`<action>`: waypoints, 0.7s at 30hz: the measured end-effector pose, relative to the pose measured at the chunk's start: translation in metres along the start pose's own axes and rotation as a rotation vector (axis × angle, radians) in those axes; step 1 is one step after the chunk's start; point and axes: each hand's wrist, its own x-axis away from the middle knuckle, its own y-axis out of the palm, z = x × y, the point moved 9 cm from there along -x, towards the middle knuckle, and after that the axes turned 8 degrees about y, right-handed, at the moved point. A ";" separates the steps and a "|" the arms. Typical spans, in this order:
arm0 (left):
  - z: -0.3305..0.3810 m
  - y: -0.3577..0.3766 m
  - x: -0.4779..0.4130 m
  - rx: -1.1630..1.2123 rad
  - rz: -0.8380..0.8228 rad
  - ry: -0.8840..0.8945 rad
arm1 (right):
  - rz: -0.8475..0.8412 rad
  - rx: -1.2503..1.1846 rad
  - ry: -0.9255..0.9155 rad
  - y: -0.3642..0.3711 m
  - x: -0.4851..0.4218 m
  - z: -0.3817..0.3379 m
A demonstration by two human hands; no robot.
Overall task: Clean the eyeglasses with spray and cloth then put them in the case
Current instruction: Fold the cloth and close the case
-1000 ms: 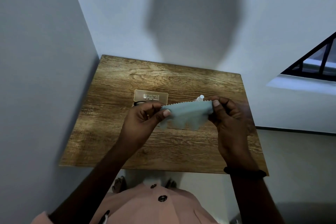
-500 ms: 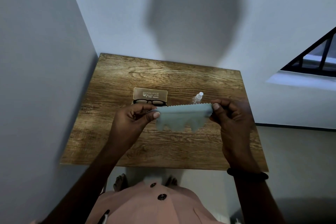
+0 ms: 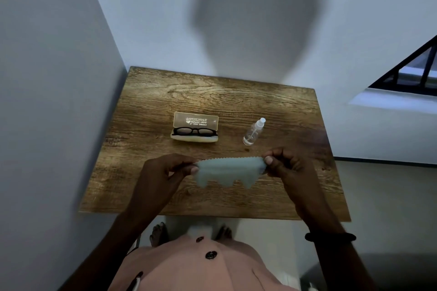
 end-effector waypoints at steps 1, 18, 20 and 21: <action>-0.010 0.004 0.000 -0.014 -0.015 -0.039 | -0.007 0.015 0.033 0.003 -0.006 0.009; -0.110 0.065 -0.043 -0.348 -0.120 -0.100 | 0.124 0.239 0.170 0.042 -0.109 0.133; -0.107 0.062 -0.040 -0.347 -0.101 -0.069 | 0.120 0.242 0.170 0.041 -0.109 0.136; -0.105 0.060 -0.039 -0.343 -0.095 -0.050 | 0.117 0.246 0.165 0.041 -0.108 0.138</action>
